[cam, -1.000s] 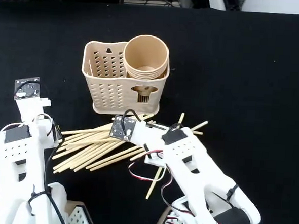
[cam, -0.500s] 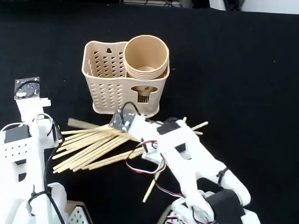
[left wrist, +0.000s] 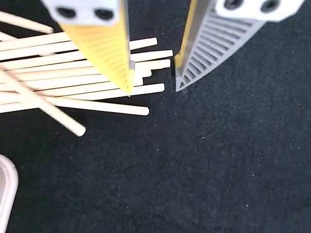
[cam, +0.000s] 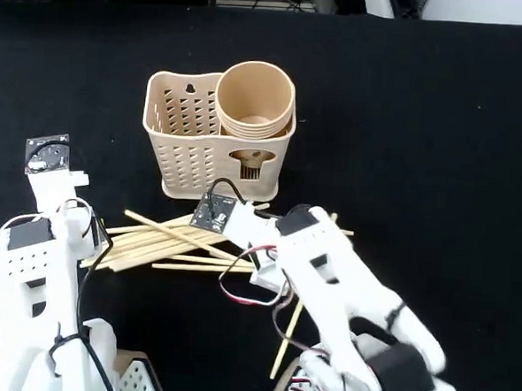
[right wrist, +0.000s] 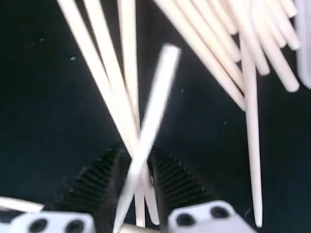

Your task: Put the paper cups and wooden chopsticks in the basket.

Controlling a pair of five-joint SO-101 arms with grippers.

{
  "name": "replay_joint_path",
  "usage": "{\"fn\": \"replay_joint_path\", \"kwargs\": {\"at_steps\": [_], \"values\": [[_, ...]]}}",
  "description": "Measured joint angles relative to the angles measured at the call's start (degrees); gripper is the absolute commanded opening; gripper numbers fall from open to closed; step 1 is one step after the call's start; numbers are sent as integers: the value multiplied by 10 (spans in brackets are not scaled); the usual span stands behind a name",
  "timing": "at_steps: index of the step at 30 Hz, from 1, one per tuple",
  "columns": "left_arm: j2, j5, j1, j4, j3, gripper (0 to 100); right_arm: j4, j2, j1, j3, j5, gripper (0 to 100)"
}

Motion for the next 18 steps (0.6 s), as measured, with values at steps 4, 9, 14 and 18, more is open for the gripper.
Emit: {"fn": "replay_joint_path", "kwargs": {"at_steps": [4,9,14,18], "values": [[0,0,0,0,0,152,49,-94,0,1,-1,12],[0,0,0,0,0,152,91,-223,-2,1,-18,12],[0,0,0,0,0,152,96,-294,-3,2,-47,12],[0,0,0,0,0,152,96,-291,-3,2,-47,12]]}}
